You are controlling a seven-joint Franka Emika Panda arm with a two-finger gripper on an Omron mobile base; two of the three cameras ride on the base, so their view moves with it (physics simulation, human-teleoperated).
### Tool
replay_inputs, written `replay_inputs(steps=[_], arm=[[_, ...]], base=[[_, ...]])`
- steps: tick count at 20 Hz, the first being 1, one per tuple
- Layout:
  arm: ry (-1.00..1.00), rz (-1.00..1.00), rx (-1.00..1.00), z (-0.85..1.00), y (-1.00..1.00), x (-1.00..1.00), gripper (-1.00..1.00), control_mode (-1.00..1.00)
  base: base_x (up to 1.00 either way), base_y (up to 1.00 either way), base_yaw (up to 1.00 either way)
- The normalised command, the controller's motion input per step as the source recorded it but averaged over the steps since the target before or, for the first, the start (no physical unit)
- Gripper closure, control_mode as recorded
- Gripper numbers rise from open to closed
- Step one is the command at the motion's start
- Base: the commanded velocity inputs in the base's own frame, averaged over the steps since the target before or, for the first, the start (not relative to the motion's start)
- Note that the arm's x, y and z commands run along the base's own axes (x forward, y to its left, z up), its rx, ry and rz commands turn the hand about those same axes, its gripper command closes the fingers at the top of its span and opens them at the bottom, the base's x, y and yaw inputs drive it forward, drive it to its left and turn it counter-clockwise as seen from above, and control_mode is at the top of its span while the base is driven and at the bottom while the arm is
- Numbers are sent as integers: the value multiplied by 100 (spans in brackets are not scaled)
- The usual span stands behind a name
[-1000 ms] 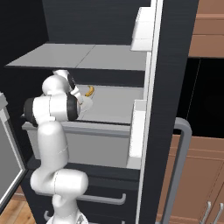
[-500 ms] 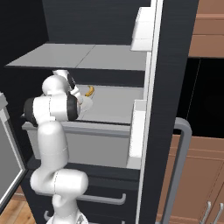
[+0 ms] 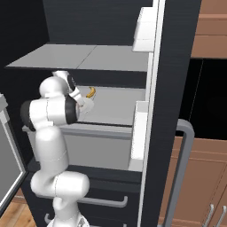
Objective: Retrieve the steak from the fridge and place it on the saucepan with marinade on the stove.
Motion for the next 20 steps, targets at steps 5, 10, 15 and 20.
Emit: replay_inputs(steps=[5, 10, 15, 20], arm=[[-6, 0, 0, 14, -24, -41, 100, -100], [-7, 0, 0, 2, -9, -39, 100, -100], [-5, 0, 0, 6, -2, -35, 100, -100], [-5, 0, 0, 7, -2, -35, 100, -100]], base=[[0, 0, 0], [0, 0, 0], [0, 0, 0], [0, 0, 0]])
